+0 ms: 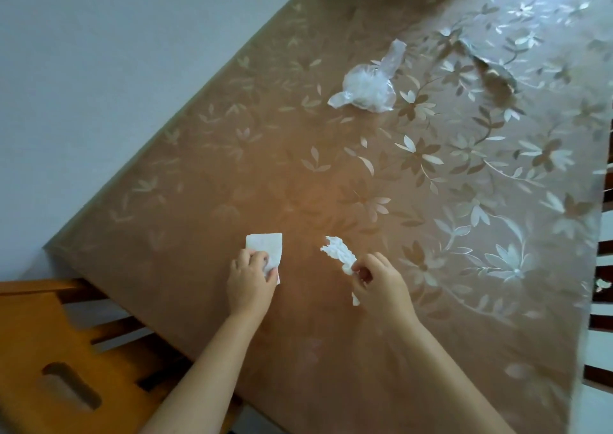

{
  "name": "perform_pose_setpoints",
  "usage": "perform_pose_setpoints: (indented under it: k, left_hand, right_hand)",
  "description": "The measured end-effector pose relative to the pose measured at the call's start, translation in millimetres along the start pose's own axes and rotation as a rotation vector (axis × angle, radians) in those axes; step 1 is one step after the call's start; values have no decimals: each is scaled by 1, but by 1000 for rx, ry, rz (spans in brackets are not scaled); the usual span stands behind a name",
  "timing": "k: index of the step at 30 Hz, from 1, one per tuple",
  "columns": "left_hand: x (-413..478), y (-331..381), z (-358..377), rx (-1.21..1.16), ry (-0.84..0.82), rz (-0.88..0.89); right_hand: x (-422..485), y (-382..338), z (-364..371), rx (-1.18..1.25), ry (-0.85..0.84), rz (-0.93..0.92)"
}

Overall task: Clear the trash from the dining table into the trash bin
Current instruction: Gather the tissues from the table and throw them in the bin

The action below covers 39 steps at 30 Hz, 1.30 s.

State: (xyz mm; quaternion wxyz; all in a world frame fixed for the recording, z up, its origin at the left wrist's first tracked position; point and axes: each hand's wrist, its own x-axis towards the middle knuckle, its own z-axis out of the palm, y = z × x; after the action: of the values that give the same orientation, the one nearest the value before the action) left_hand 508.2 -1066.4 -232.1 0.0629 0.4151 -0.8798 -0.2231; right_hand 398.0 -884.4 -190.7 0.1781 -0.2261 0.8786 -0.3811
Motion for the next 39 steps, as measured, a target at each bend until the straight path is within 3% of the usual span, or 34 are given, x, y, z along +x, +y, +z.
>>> perform_pose_setpoints:
  k: [6,13,23,30,35,39]
  left_hand:
    - [-9,0,-2,-143,-15,-56]
    - [-32,4,-15,-225,-191,-169]
    - [-135,20,-64,-252,-48,183]
    - [-223,19,-83,-278,162,237]
    - [-296,32,-79,-349,137,198]
    - [-330,66,-72,-347,91,303]
  right_hand:
    - [-13,5,2,-14,-15,18]
    - [-40,4,-7,-6,15,35]
    - [-105,3,-32,-22,111,-53]
    - [-183,7,-55,-107,146,-140]
    - [-249,20,-94,-156,216,-215]
    - [-298,44,-130,-162,310,-166]
